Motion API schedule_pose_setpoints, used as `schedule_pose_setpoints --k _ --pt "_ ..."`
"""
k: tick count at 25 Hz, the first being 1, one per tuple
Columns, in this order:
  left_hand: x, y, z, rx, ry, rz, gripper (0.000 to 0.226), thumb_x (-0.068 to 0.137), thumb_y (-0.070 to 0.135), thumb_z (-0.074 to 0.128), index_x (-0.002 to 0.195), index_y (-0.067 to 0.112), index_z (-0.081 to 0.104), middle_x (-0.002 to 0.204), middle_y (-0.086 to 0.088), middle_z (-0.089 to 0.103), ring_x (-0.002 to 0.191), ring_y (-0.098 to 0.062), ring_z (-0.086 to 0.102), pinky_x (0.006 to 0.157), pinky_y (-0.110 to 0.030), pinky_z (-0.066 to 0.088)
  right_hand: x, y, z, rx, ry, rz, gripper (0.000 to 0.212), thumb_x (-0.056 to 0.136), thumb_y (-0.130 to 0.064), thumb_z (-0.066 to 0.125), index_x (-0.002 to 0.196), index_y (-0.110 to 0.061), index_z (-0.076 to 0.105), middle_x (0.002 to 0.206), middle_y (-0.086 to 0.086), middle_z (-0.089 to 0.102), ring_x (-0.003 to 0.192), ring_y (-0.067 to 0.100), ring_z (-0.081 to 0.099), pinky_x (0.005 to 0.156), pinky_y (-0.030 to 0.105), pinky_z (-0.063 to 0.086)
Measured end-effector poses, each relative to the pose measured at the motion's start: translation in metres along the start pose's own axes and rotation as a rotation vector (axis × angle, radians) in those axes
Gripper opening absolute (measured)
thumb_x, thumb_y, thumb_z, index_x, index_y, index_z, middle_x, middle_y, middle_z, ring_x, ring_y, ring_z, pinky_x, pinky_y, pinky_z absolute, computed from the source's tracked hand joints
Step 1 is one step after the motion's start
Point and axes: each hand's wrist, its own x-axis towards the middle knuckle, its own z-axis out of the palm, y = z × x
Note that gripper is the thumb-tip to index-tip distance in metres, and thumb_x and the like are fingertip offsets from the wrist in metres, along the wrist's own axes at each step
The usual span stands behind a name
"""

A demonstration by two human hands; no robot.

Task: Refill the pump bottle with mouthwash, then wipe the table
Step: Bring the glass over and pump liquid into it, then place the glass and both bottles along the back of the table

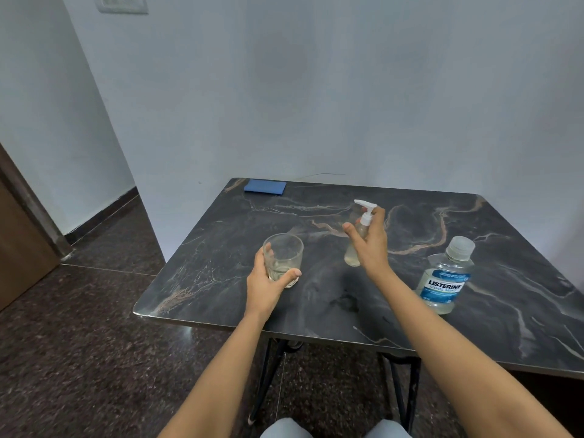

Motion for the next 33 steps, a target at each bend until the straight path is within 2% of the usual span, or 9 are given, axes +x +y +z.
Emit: schedule_pose_setpoints --k 4,8,13,15,18,20,22,25,33 --pt "-0.001 0.002 0.0 -0.01 0.002 -0.002 0.086 0.064 0.046 0.084 0.137 0.039 0.038 0.138 0.01 0.051 0.125 -0.009 0.05 0.105 -0.028 0.039 -0.007 0.017 -0.004 -0.003 -0.032 0.05 0.046 0.087 -0.022 0.067 0.121 -0.016 0.037 0.111 0.009 0.053 0.097 0.02 0.053 0.077 0.019 0.04" --pt "-0.001 0.003 0.002 -0.026 0.021 -0.021 0.087 0.062 0.041 0.087 0.135 0.039 0.04 0.129 0.014 0.053 0.12 -0.009 0.054 0.105 -0.031 0.042 -0.013 0.021 -0.007 -0.047 -0.106 0.096 0.056 0.085 -0.023 0.07 0.127 -0.015 0.034 0.123 0.006 0.049 0.109 0.02 0.05 0.088 0.029 0.037" --pt "-0.002 0.003 0.004 0.037 0.037 -0.014 0.105 0.049 0.054 0.088 0.138 0.037 0.036 0.141 0.014 0.043 0.128 -0.006 0.043 0.108 -0.03 0.037 -0.028 0.028 -0.013 -0.114 -0.125 0.166 0.075 0.075 -0.024 0.076 0.13 -0.022 0.026 0.128 0.001 0.038 0.117 0.019 0.044 0.098 0.036 0.041" --pt "-0.002 0.004 0.005 0.067 0.075 0.0 0.103 0.049 0.055 0.087 0.137 0.034 0.037 0.136 0.015 0.043 0.126 -0.006 0.043 0.106 -0.03 0.037 -0.037 0.034 -0.017 -0.12 -0.11 0.2 0.073 0.071 -0.022 0.074 0.128 -0.027 0.029 0.125 0.004 0.043 0.111 0.02 0.049 0.095 0.04 0.047" --pt "0.0 0.007 0.008 0.115 0.114 0.013 0.094 0.054 0.048 0.088 0.133 0.033 0.04 0.133 0.012 0.048 0.122 -0.007 0.046 0.101 -0.03 0.04 -0.043 0.038 -0.021 -0.097 -0.118 0.223 0.062 0.075 -0.013 0.073 0.128 -0.021 0.042 0.123 0.001 0.052 0.107 0.016 0.054 0.093 0.035 0.049" --pt "0.004 0.008 0.01 0.119 0.138 -0.009 0.088 0.053 0.046 0.09 0.127 0.035 0.043 0.129 0.011 0.053 0.119 -0.008 0.051 0.097 -0.028 0.042 -0.042 0.038 -0.022 -0.101 -0.123 0.251 0.052 0.078 -0.012 0.072 0.124 -0.018 0.049 0.112 -0.001 0.058 0.101 0.018 0.058 0.091 0.035 0.051" --pt "0.009 0.009 0.012 0.109 0.164 -0.019 0.083 0.053 0.042 0.091 0.122 0.035 0.047 0.125 0.011 0.057 0.117 -0.007 0.054 0.093 -0.025 0.042 -0.042 0.037 -0.02 -0.095 -0.105 0.28 0.045 0.079 -0.01 0.071 0.119 -0.016 0.052 0.103 -0.004 0.059 0.094 0.016 0.059 0.088 0.035 0.051" --pt "0.025 0.017 0.015 0.102 0.162 -0.015 0.083 0.055 0.036 0.091 0.126 0.03 0.048 0.125 0.01 0.057 0.115 -0.008 0.053 0.091 -0.022 0.04 -0.033 0.031 -0.012 -0.081 -0.053 0.29 0.041 0.08 -0.008 0.07 0.116 -0.015 0.052 0.101 -0.005 0.058 0.093 0.014 0.057 0.084 0.03 0.049" --pt "0.165 0.053 0.057 0.089 0.082 0.051 0.086 0.059 0.032 0.089 0.132 0.019 0.046 0.133 0.002 0.053 0.119 -0.014 0.051 0.095 -0.024 0.039 0.104 0.042 0.035 -0.124 0.059 0.368 0.039 0.084 -0.001 0.061 0.12 -0.008 0.048 0.109 0.007 0.057 0.094 0.02 0.052 0.078 0.029 0.041"
